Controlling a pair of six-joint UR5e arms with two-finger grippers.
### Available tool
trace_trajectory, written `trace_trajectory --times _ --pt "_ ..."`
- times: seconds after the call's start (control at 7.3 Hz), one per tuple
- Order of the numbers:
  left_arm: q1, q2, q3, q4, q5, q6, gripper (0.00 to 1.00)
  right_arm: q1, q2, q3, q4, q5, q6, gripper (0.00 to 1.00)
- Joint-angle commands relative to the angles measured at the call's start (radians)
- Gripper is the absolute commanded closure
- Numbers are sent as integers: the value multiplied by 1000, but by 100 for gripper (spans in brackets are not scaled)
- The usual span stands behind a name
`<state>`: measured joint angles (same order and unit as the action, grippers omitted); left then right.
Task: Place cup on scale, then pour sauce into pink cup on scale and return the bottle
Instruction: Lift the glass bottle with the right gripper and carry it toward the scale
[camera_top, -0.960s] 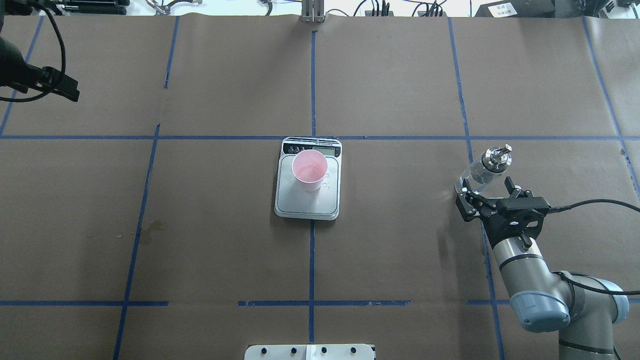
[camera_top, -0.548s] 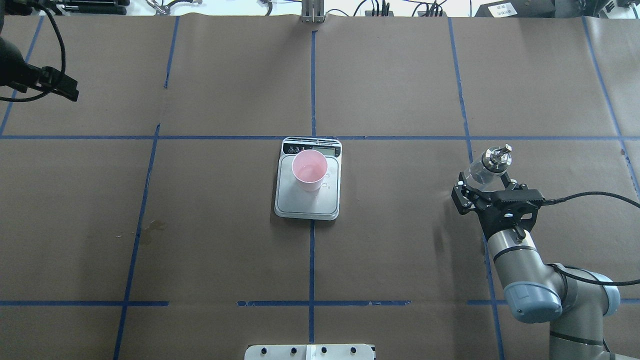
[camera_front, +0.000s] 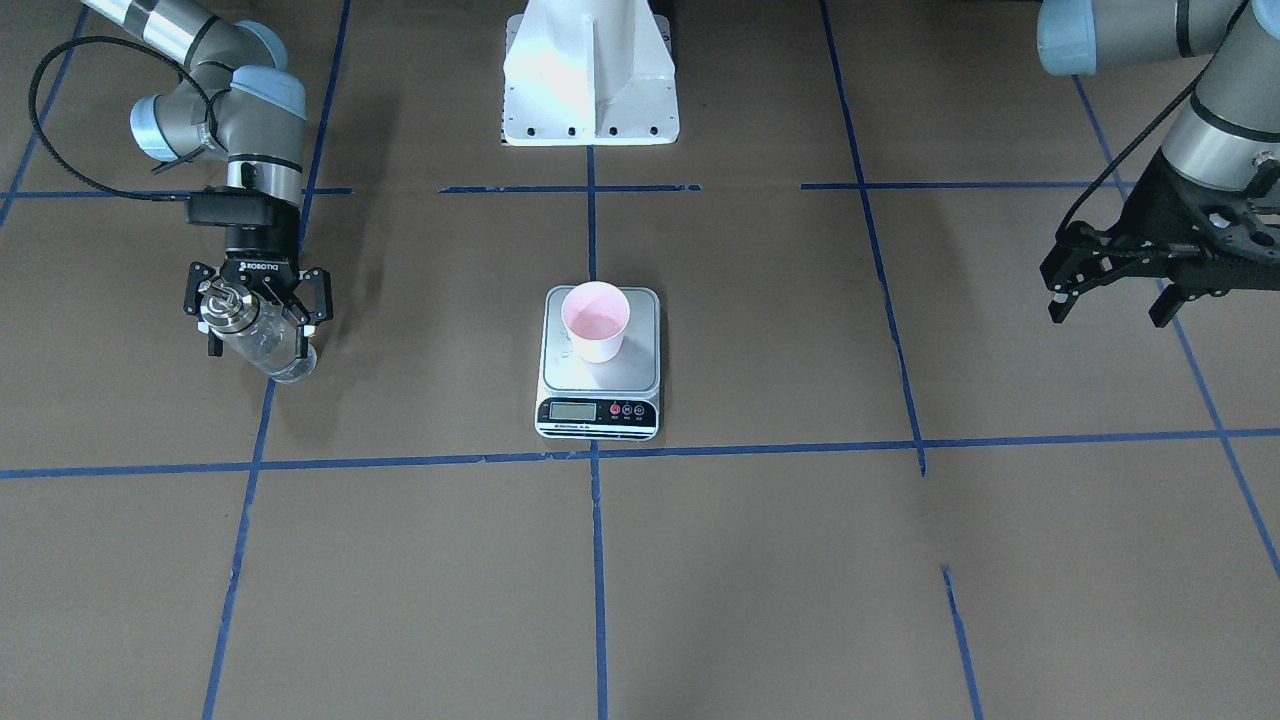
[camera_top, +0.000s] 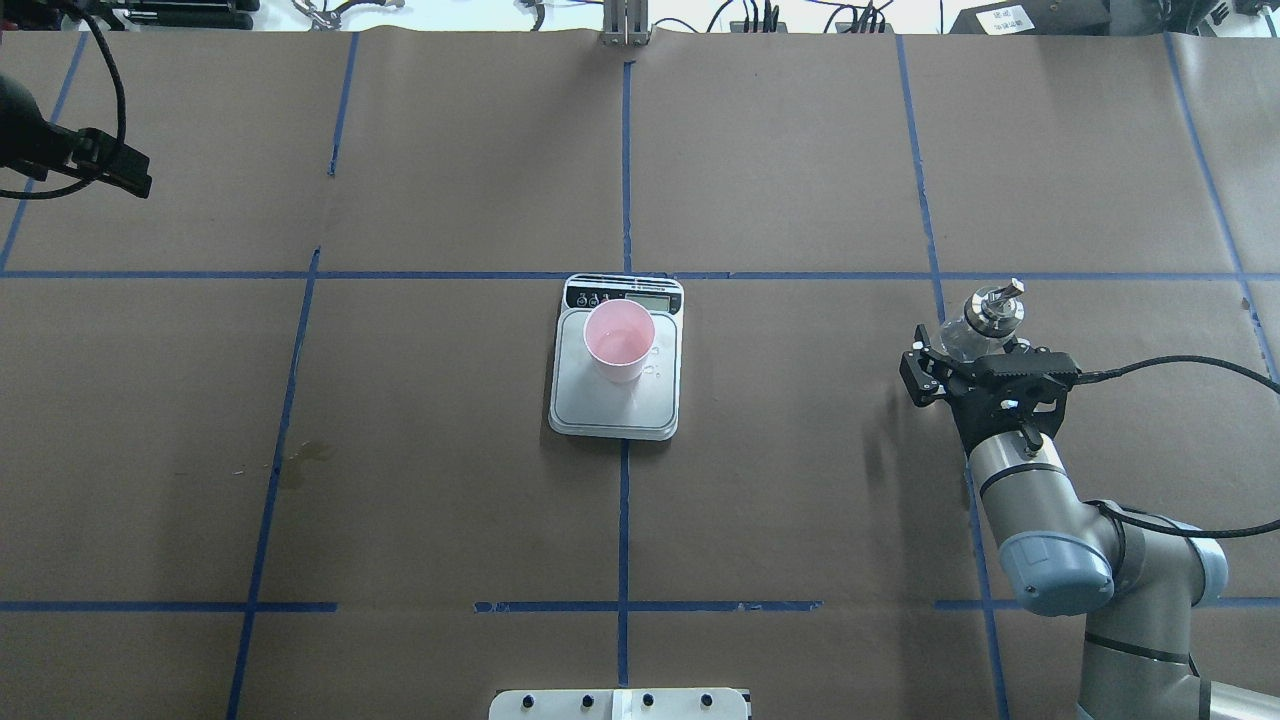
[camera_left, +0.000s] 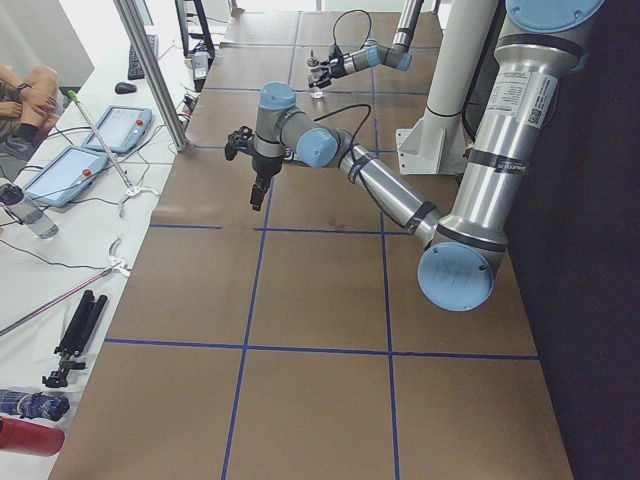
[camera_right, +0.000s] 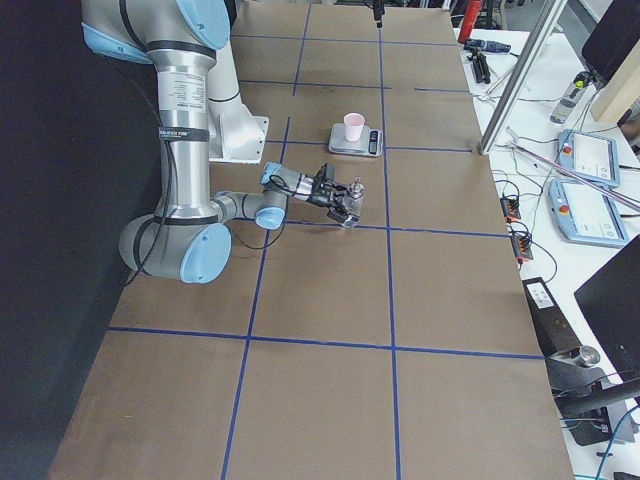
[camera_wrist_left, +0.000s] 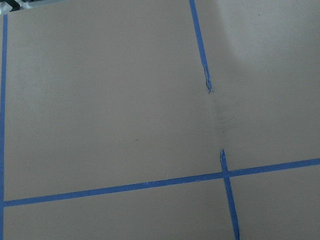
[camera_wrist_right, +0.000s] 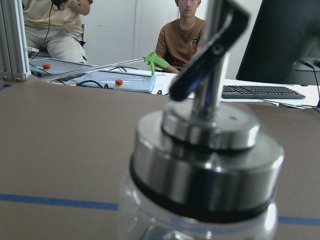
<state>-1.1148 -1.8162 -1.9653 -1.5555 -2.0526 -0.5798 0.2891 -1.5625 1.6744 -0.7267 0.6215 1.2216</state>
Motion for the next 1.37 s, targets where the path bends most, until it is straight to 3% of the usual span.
trace_trajectory --times 0.0,0.14,0.41,0.69,1.23 --pt "-3 0 -1 0 0 0 0 5 24 -1 1 7 -8 74" --pt "-4 0 -3 0 0 0 0 8 25 1 1 10 -10 100" --pt "-11 0 -7 0 0 0 0 105 22 90 1 148 -208 100" --pt "-11 3 -14 0 -1 5 0 180 10 190 -2 292 -238 100" --pt "-34 43 -23 -3 -1 103 0 186 7 278 -87 282 -425 100"
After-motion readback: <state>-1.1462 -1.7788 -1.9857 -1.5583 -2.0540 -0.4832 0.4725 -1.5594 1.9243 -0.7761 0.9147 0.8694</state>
